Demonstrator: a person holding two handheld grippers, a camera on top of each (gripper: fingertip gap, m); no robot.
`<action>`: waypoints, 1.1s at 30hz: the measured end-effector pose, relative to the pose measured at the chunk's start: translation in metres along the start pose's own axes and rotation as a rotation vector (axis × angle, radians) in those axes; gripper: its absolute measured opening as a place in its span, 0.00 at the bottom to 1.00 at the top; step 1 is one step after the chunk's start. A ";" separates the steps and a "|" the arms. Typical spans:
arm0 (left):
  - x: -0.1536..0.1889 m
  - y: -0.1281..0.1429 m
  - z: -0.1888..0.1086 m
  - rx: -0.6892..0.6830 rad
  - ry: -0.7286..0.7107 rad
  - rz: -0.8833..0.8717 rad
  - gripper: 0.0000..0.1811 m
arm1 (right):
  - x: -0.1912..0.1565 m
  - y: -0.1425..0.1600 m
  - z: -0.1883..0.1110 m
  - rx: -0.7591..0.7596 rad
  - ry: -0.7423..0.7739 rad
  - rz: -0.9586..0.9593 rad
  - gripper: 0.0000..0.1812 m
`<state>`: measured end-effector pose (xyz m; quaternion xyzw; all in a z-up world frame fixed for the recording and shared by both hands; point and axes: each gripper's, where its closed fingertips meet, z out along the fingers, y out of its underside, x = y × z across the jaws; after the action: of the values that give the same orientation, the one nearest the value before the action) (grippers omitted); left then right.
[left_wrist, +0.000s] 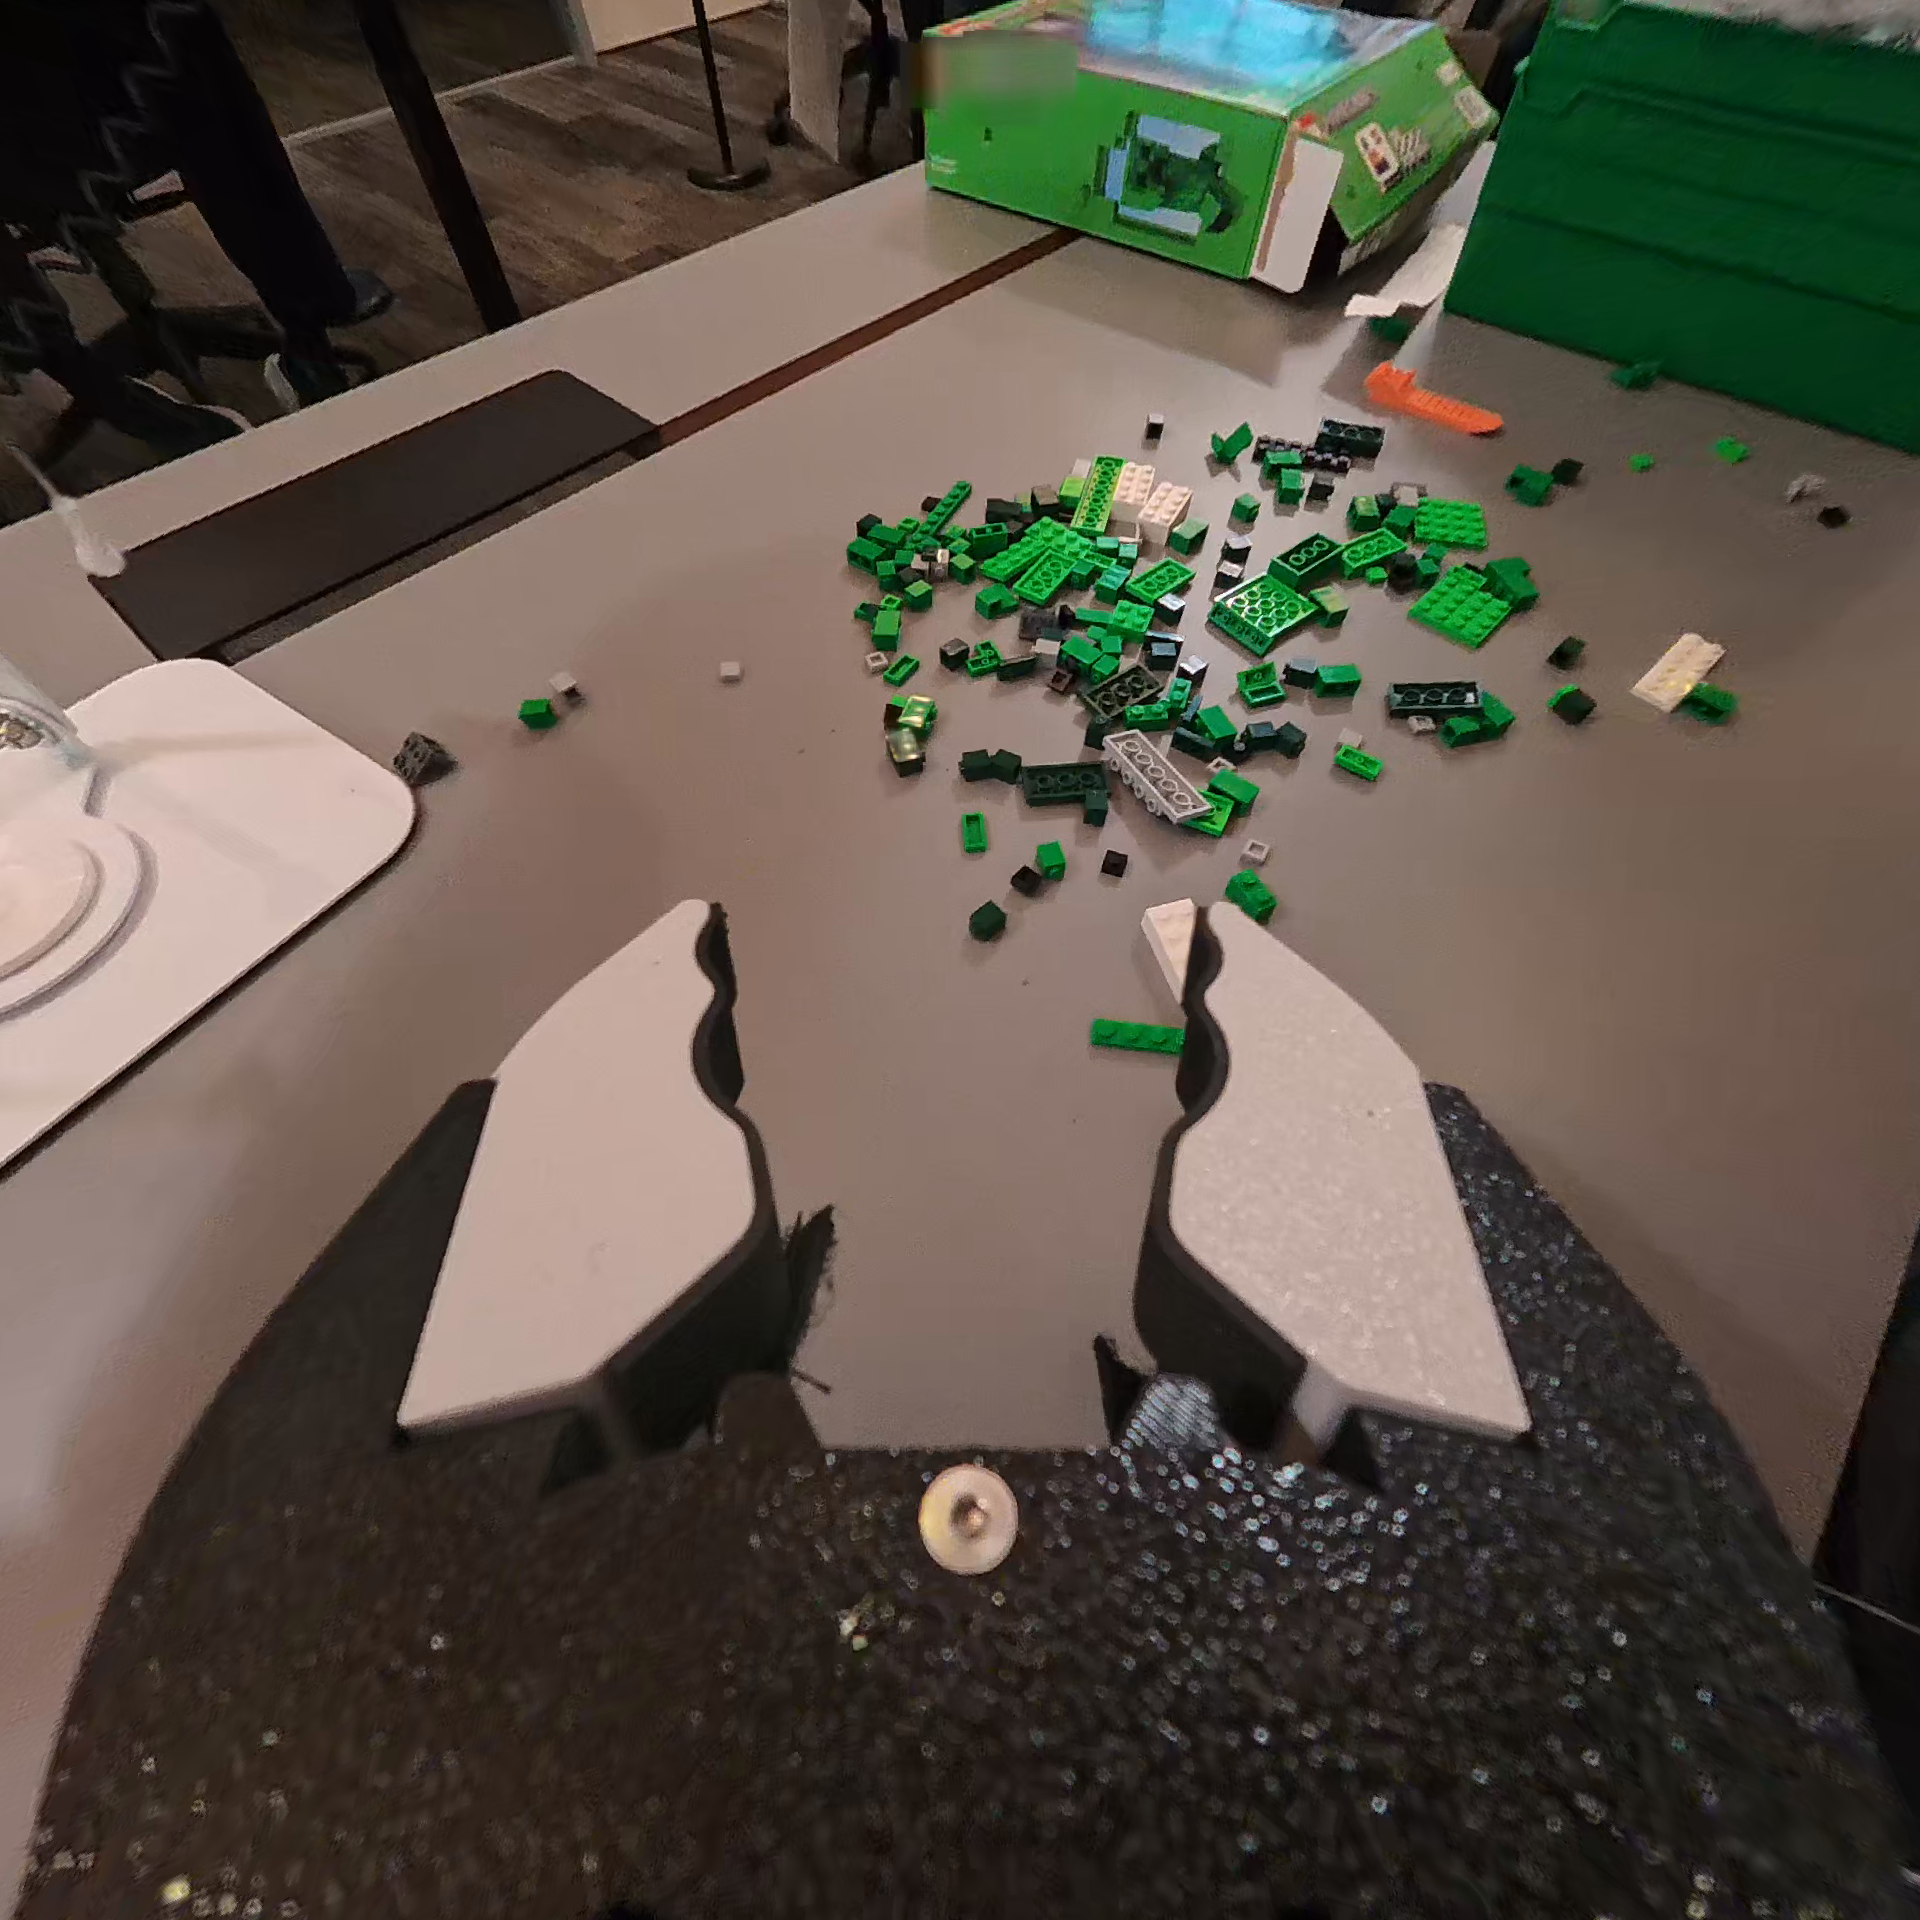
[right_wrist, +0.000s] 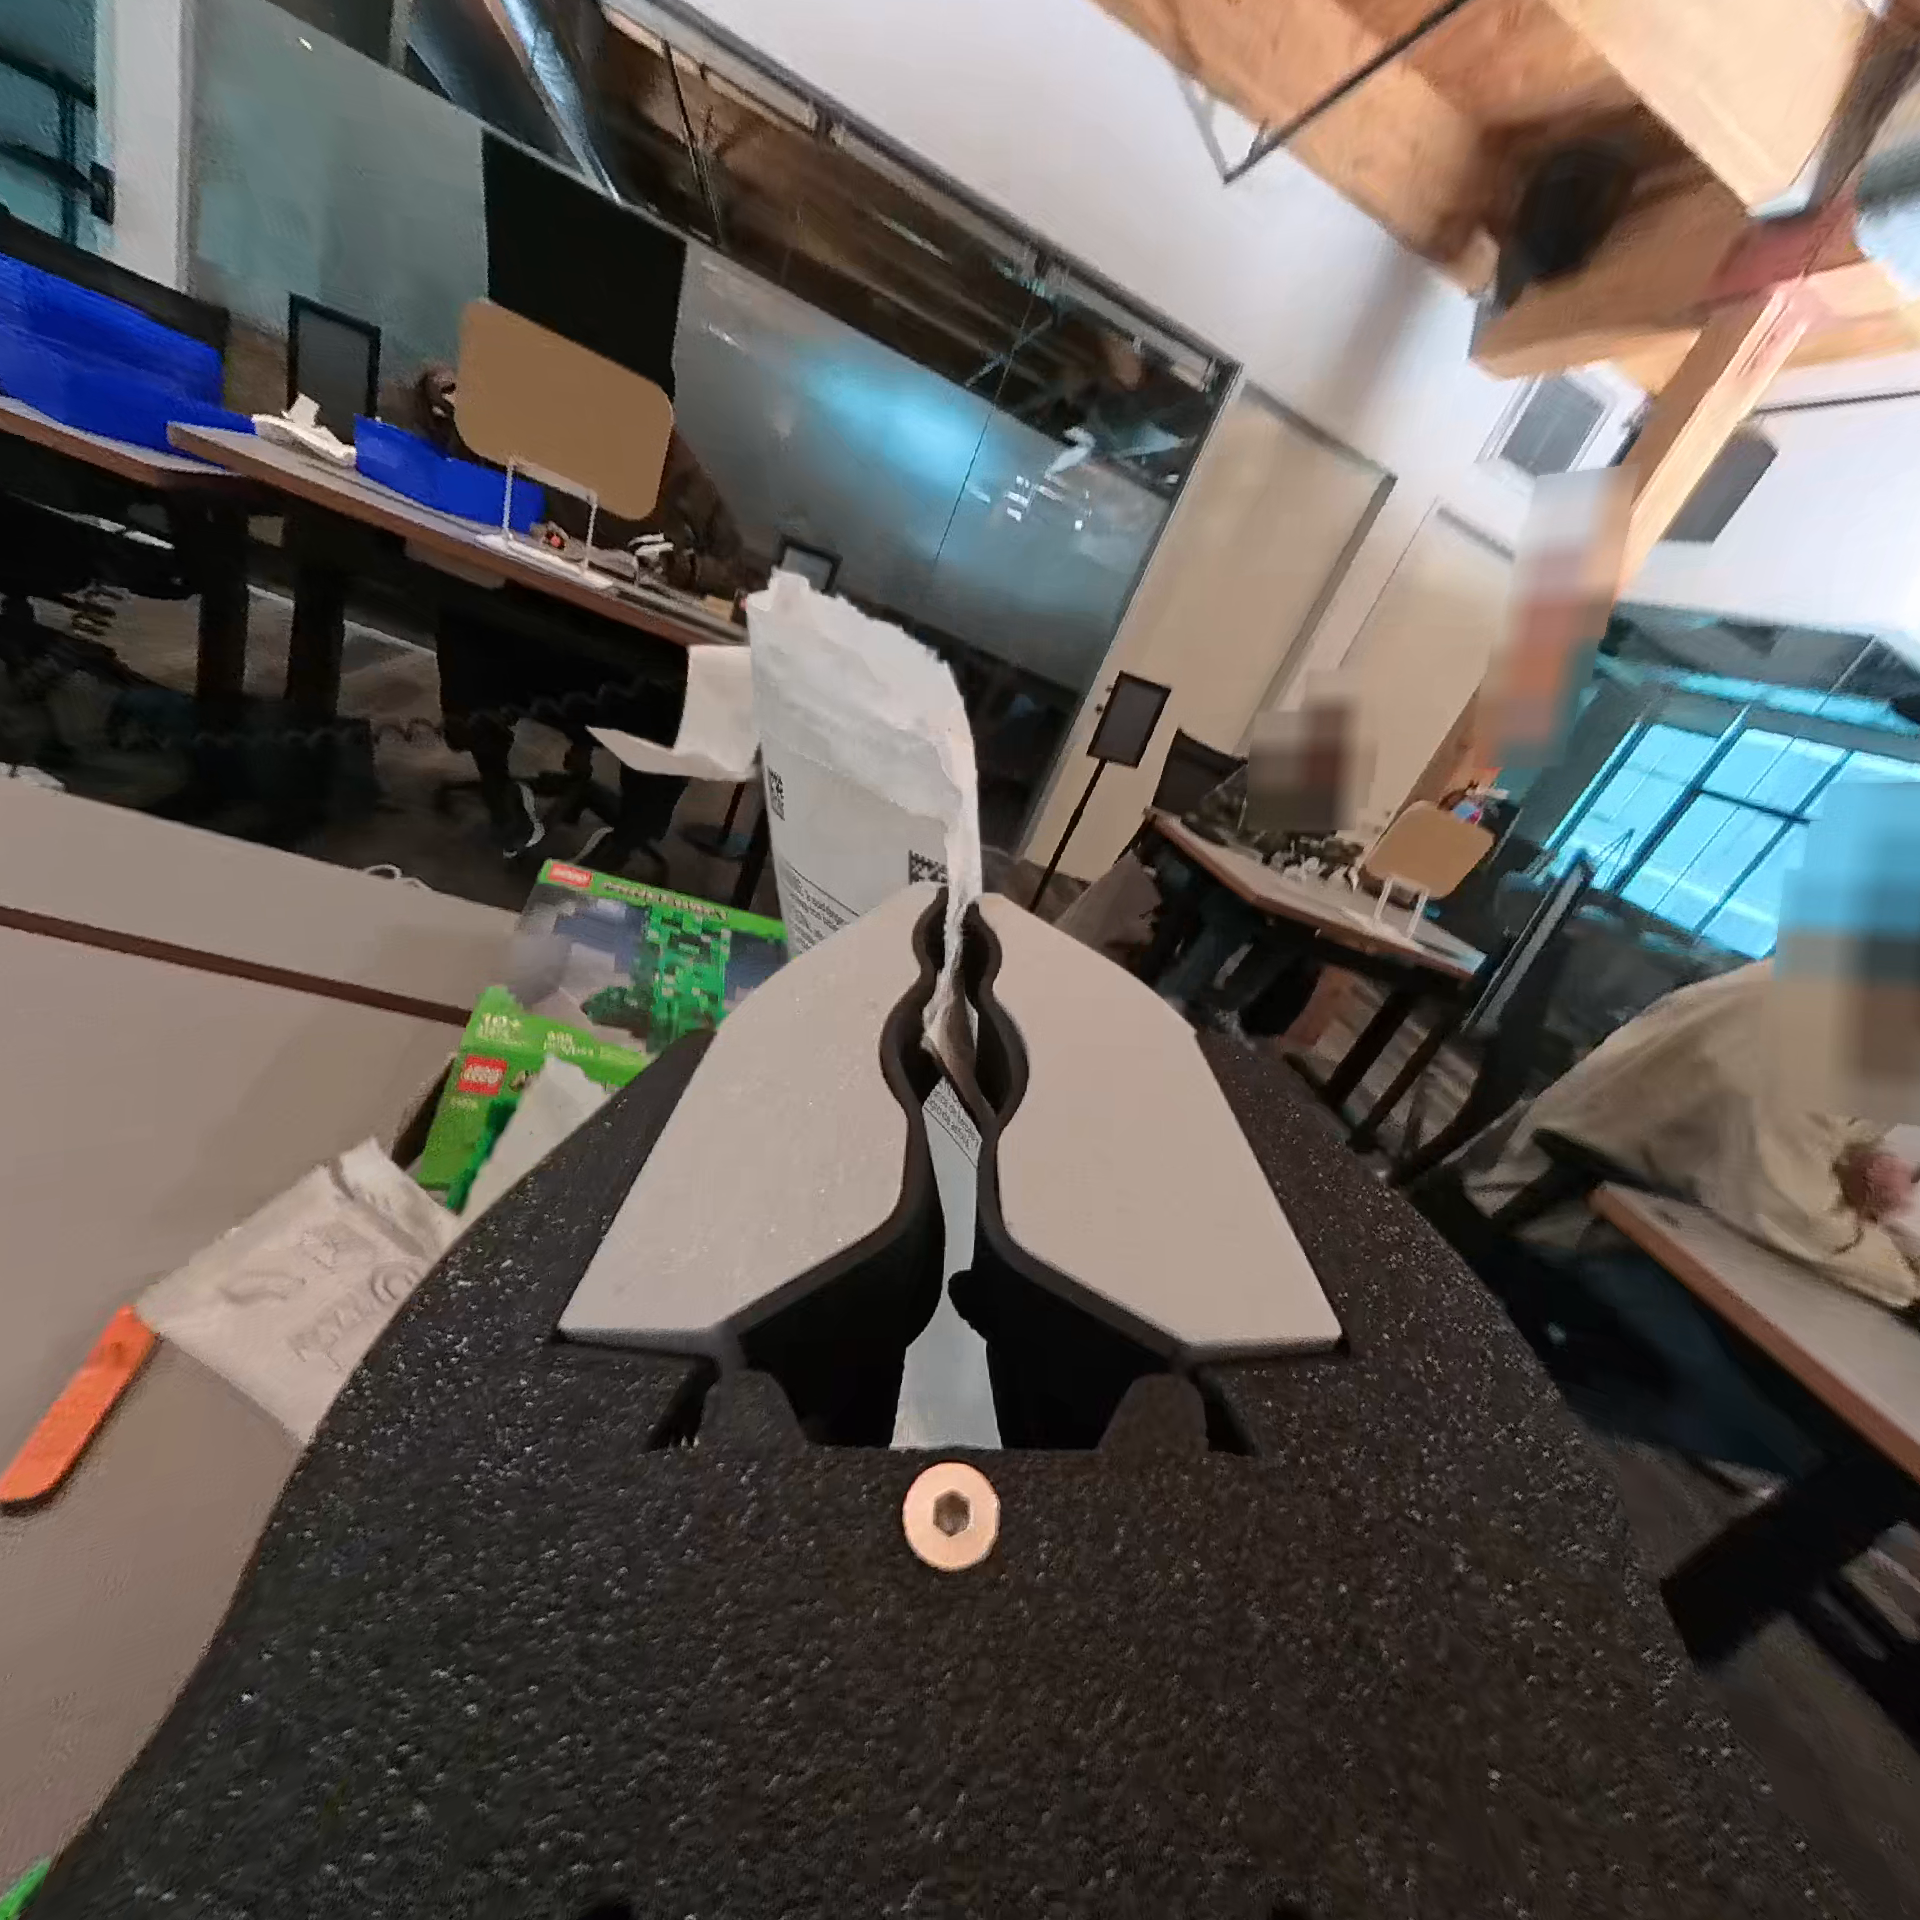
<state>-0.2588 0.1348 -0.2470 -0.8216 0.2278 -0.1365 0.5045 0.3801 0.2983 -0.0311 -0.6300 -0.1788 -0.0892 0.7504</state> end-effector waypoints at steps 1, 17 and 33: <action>0.002 0.000 0.003 -0.002 0.001 0.004 0.46 | 0.002 0.012 0.001 -0.018 0.003 0.009 0.00; 0.029 0.003 0.033 -0.024 0.039 0.001 0.46 | -0.062 0.113 -0.034 -0.396 -0.321 -0.092 0.17; -0.024 -0.013 0.034 0.149 -0.209 -0.004 0.46 | -0.112 -0.017 -0.065 -0.053 -0.448 0.047 0.13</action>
<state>-0.2608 0.1780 -0.2501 -0.7919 0.1615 -0.0676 0.5850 0.2815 0.2216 -0.0675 -0.6576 -0.3239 0.0659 0.6770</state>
